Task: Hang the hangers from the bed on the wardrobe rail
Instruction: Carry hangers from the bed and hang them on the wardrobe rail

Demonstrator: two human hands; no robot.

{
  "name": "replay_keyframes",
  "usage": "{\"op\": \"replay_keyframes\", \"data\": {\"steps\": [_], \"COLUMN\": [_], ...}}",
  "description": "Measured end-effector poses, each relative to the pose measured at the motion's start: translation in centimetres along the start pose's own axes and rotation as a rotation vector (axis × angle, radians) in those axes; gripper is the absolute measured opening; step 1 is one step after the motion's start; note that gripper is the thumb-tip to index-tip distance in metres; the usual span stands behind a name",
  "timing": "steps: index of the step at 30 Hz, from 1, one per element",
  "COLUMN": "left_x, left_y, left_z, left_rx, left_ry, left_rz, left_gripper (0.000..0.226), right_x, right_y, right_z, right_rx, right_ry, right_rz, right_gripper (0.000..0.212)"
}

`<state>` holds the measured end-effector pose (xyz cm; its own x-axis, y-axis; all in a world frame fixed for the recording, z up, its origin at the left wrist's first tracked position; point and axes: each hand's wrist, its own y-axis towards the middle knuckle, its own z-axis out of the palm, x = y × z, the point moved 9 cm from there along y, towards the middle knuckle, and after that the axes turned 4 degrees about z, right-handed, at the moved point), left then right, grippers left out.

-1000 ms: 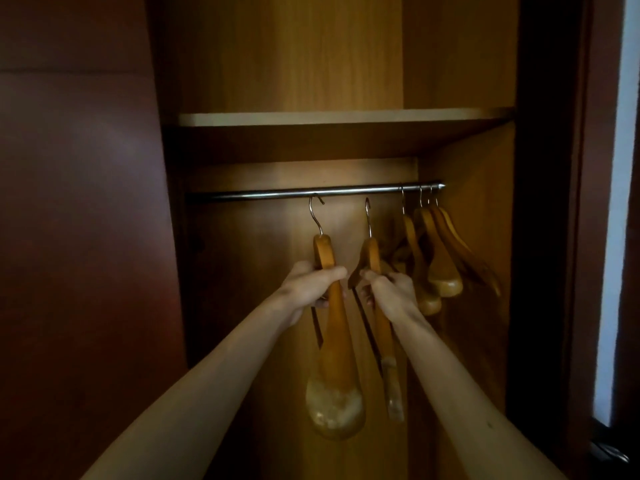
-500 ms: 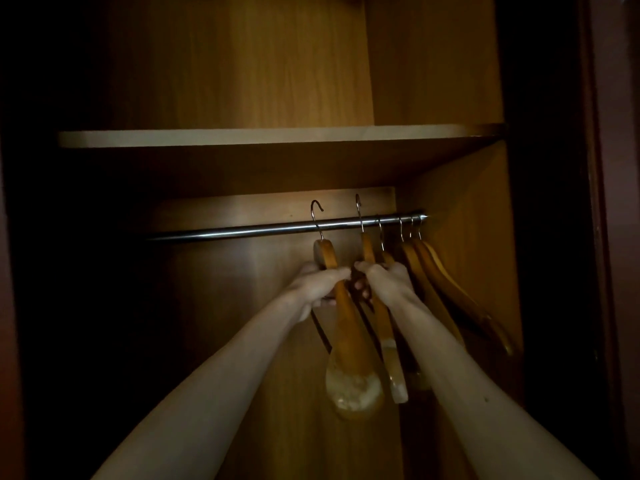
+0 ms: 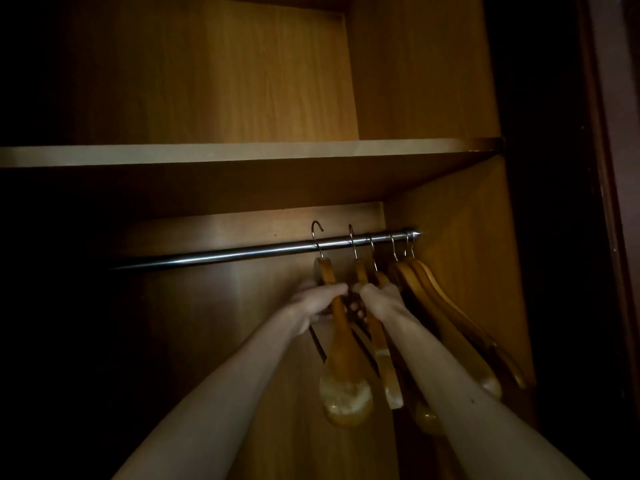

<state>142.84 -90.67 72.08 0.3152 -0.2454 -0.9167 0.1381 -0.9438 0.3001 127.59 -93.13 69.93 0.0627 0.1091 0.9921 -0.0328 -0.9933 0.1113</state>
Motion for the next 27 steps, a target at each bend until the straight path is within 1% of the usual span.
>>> {"op": "replay_keyframes", "data": {"steps": [2, 4, 8, 12, 17, 20, 22, 27], "left_x": [0.6, 1.2, 2.3, 2.7, 2.5, 2.7, 2.7, 2.5], "left_y": [0.3, 0.8, 1.6, 1.9, 2.1, 2.1, 2.1, 1.5], "left_z": [0.1, 0.4, 1.8, 3.1, 4.0, 4.7, 5.2, 5.5], "left_rx": [0.019, 0.044, 0.079, 0.111, 0.149, 0.174, 0.184, 0.157], "left_ry": [0.005, 0.022, 0.031, 0.033, 0.026, 0.02, 0.008, -0.05], "left_rz": [-0.01, -0.018, -0.011, -0.002, -0.004, 0.001, 0.014, 0.051], "left_gripper": [0.016, 0.011, 0.009, 0.019, 0.008, 0.02, 0.024, 0.032], "right_x": [-0.6, -1.2, -1.7, -2.0, -1.8, -1.6, -1.6, -1.7], "right_y": [0.6, 0.9, 1.2, 1.0, 0.7, 0.1, -0.3, -0.8], "right_z": [0.2, 0.3, 0.0, -0.7, -1.5, -1.6, -1.8, -2.1], "right_rx": [0.018, 0.038, 0.015, -0.041, -0.052, -0.018, -0.018, -0.043], "right_ry": [-0.024, -0.035, -0.049, -0.076, -0.117, -0.128, -0.15, -0.208], "right_rz": [0.01, 0.027, 0.015, 0.016, 0.025, 0.038, 0.045, 0.062], "right_gripper": [0.024, 0.023, 0.024, 0.028, 0.032, 0.043, 0.049, 0.053]}}
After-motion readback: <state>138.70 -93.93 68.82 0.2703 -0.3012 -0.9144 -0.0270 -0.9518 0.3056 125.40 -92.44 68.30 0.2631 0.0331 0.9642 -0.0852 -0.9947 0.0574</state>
